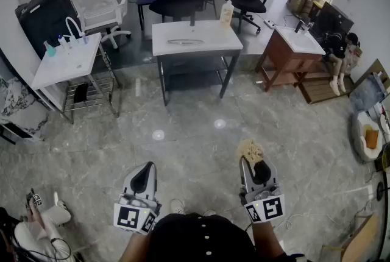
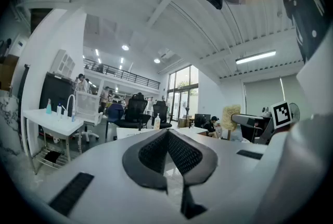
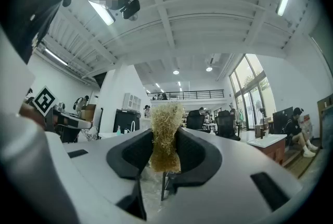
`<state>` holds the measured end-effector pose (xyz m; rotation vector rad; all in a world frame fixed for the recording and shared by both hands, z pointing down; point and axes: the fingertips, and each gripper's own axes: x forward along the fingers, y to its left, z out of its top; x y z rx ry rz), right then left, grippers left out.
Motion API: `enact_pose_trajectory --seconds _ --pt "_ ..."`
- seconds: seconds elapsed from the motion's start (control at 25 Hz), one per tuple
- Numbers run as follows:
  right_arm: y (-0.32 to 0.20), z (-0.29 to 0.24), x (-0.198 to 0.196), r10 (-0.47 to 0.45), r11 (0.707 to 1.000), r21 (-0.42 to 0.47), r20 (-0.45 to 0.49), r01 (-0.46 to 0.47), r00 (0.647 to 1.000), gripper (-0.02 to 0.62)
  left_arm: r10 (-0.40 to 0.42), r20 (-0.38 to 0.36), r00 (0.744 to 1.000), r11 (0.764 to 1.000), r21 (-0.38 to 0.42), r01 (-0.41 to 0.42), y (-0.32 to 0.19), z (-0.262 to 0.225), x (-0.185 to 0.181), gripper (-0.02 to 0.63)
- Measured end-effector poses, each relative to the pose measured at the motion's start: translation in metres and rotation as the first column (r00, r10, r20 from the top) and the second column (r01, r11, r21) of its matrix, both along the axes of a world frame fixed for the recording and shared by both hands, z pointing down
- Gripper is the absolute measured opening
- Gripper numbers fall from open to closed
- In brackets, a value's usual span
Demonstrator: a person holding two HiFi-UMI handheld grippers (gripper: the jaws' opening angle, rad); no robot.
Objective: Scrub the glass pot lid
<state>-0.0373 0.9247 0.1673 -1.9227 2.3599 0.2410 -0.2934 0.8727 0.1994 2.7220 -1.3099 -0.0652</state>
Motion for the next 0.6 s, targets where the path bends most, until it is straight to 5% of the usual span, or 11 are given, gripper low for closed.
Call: enact_pose_trajectory --seconds 0.6 --pt "-0.018 0.007 -0.039 0.03 0.999 0.027 0.028 -0.031 0.999 0.144 0.069 0.01 0.998 0.998 0.0 -0.069 -0.019 0.012 -0.033 0.023"
